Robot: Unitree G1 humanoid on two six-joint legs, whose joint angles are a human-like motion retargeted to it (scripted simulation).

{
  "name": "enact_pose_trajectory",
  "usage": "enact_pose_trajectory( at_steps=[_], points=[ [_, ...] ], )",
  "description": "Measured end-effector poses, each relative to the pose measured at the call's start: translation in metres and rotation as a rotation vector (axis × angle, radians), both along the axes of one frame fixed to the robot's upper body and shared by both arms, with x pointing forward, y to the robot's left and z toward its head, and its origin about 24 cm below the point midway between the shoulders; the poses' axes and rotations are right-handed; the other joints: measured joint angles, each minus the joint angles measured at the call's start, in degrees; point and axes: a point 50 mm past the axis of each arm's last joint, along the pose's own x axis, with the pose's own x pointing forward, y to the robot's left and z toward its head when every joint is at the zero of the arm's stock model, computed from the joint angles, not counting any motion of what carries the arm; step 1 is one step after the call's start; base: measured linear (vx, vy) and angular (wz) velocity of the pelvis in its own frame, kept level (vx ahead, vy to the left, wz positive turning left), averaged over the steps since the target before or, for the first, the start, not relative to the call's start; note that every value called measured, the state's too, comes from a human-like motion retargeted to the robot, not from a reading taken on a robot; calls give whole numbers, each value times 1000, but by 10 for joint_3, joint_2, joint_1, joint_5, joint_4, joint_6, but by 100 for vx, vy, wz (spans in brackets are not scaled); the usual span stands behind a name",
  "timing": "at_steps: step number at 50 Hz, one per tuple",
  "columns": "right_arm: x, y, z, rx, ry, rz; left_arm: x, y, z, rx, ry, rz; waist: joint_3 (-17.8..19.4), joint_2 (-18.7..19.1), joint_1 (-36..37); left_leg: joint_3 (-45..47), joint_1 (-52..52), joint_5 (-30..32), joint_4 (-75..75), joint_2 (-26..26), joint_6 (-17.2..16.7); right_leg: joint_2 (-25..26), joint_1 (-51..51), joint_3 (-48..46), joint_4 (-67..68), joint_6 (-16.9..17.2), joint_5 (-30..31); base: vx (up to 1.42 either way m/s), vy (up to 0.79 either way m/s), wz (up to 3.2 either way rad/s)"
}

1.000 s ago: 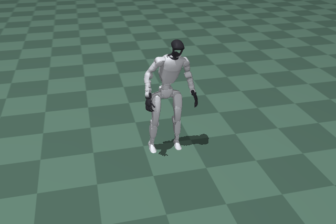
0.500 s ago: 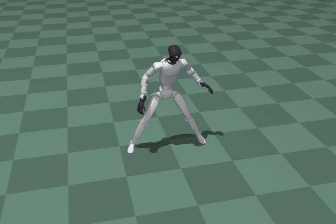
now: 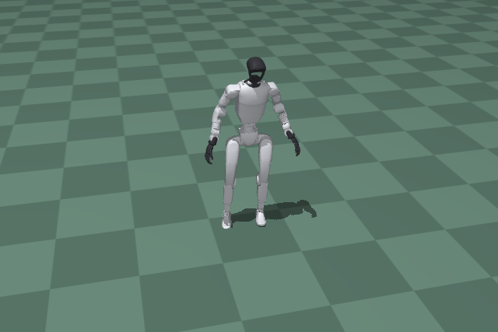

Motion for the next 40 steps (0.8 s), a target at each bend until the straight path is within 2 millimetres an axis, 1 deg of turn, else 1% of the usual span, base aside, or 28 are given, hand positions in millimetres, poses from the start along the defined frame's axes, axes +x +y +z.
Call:
enact_pose_trajectory(
  at_steps=[2, 4, 7, 10, 12, 13, 15, 16, 19, 23, 25, 27, 28, 30, 32, 33, 35, 37, 38, 40],
  points=[
    [5, 16, -2, 48, -17, 78, 13, 3, 7, 13, -36, -18, -1, -18, 17, -48, 4, 16, -13, -7, 10, 14, 6, -1, -4, 4, -3, 4, -27, -2],
    [15, 30, 0, 75, -44, 191, 20, 8, 14, 25, -74, -14, 6, -37, 25, -62, 12, 15, -13, 7, 7, 30, 15, 0, -3, 0, -9, 4, -27, 0],
    [39, 48, 8, 70, -113, 411, 24, 19, 23, 48, -114, -1, 22, -63, 21, -62, 32, 6, -23, 38, -23, 54, 24, 2, 7, -10, -19, 2, -27, 10],
    [61, 60, 22, 26, -209, 584, 25, 31, 28, 95, -89, -31, 37, -80, 6, -72, 51, 15, -57, 67, -44, 69, 22, -8, 20, -29, -20, -4, -26, 33],
    [70, 60, 30, 2, -257, 631, 26, 40, 30, 138, -34, -91, 52, -79, -1, -80, 64, 26, -82, 88, -47, 65, 22, -28, 26, -54, -21, -8, -27, 39],
    [74, 60, 32, 5, -271, 634, 31, 44, 33, 164, -8, -129, 53, -83, -2, -84, 57, 37, -94, 94, -46, 55, 8, -36, 32, -64, -20, -10, -27, 37],
    [77, 54, 36, -11, -289, 630, 36, 52, 40, 215, 28, -193, 70, -77, -1, -92, 63, 45, -110, 111, -46, 37, 4, -41, 34, -76, -19, -8, -27, 36],
    [77, 51, 37, -15, -295, 615, 38, 57, 45, 244, 28, -211, 78, -75, -1, -96, 61, 49, -113, 117, -43, 24, 0, -36, 33, -75, -17, -6, -28, 38],
    [74, 43, 38, -38, -316, 564, 46, 72, 66, 320, -37, -206, 98, -69, 0, -108, 43, 64, -117, 130, -34, -24, -14, -25, 28, -62, -2, -7, -31, 41],
    [66, 30, 36, -94, -285, 505, 59, 86, 95, 360, -187, -151, 132, -53, 4, -137, 0, 82, -117, 143, -37, -95, -31, -29, 9, -36, 54, -13, -39, 57],
    [59, 25, 36, -103, -278, 498, 58, 94, 107, 360, -251, -101, 146, -40, 9, -141, -35, 70, -81, 150, -42, -126, -46, -29, 22, -32, 61, -14, -46, 36],
    [61, 19, 35, -111, -228, 472, 66, 98, 117, 371, -308, -54, 178, -28, 19, -158, -34, 96, -124, 162, -45, -149, -44, -20, -10, -10, 94, -20, -49, 19],
    [59, 17, 35, -113, -219, 468, 63, 103, 119, 373, -320, -23, 187, -22, 23, -157, -37, 99, -127, 170, -48, -157, -45, -16, -12, -8, 89, -16, -53, -5],
    [57, 13, 36, -125, -211, 463, 48, 114, 120, 375, -323, 58, 197, -8, 30, -152, -43, 105, -128, 190, -58, -161, -56, -3, -7, -7, 66, -11, -57, -42],
    [55, 6, 38, -157, -212, 454, 20, 126, 112, 376, -283, 169, 195, 5, 38, -135, -40, 110, -129, 220, -70, -146, -91, 19, 33, -12, 26, -6, -59, -85],
    [55, 3, 41, -176, -221, 454, 6, 129, 105, 369, -251, 220, 196, 16, 33, -132, -36, 119, -136, 236, -75, -132, -89, 20, 28, -22, 17, -3, -57, -78],
    [59, -4, 43, -231, -224, 447, -35, 132, 85, 345, -167, 363, 193, 36, 19, -105, -18, 132, -140, 275, -87, -96, -93, 26, 41, -43, -3, 2, -55, -79],
    [63, -11, 47, -282, -236, 425, -72, 122, 60, 297, -64, 480, 180, 51, -7, -38, -11, 156, -139, 302, -100, -68, -102, 27, 55, -56, -7, 5, -50, -48],
    [64, -16, 49, -302, -242, 403, -86, 114, 47, 267, -12, 521, 171, 55, -24, 9, -9, 170, -139, 309, -107, -59, -104, 24, 58, -61, -8, 8, -46, -7],
    [64, -25, 52, -328, -249, 352, -105, 93, 25, 198, 78, 563, 155, 59, -58, 101, -5, 176, -123, 304, -111, -51, -100, 17, 60, -71, -12, 12, -41, 21]
  ],
)
